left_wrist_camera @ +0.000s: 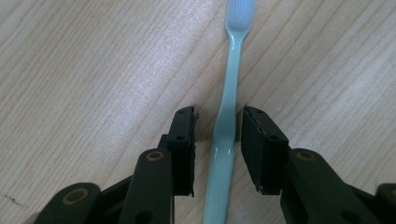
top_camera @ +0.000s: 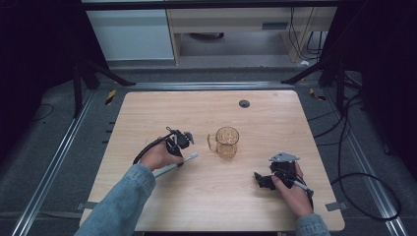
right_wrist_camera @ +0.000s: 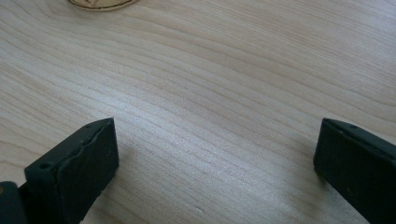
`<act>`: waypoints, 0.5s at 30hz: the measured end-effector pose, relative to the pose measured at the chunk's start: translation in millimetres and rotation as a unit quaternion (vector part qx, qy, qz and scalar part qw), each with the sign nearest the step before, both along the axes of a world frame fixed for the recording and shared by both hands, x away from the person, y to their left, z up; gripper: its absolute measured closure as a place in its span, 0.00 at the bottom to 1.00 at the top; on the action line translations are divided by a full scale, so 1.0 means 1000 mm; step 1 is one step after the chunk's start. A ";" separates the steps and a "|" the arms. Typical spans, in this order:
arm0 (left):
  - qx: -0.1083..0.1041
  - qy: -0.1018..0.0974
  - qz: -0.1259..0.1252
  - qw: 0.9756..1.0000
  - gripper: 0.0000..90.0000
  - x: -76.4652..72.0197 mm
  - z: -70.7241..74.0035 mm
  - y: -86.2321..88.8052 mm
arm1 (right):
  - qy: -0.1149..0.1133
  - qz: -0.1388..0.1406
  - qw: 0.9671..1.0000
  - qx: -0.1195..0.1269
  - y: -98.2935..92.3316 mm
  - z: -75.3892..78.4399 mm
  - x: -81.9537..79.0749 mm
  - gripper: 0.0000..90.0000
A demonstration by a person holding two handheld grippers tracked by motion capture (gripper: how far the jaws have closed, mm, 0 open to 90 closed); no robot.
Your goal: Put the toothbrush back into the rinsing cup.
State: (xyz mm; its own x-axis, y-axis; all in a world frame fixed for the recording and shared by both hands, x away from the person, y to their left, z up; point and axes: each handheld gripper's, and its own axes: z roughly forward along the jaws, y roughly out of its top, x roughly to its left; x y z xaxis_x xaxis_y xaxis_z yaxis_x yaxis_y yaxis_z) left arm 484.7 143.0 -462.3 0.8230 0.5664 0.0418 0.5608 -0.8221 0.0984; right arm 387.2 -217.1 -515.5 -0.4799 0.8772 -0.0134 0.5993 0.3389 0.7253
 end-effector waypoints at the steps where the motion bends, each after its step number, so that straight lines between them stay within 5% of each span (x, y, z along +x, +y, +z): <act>1: -0.003 0.000 0.002 1.000 0.73 0.001 -0.001 0.000 | 0.000 0.000 1.000 0.000 0.000 0.000 0.000 0.00; 15: -0.014 0.009 0.005 1.000 0.80 0.003 -0.001 -0.001 | 0.000 0.000 1.000 0.000 0.000 0.000 0.000 0.00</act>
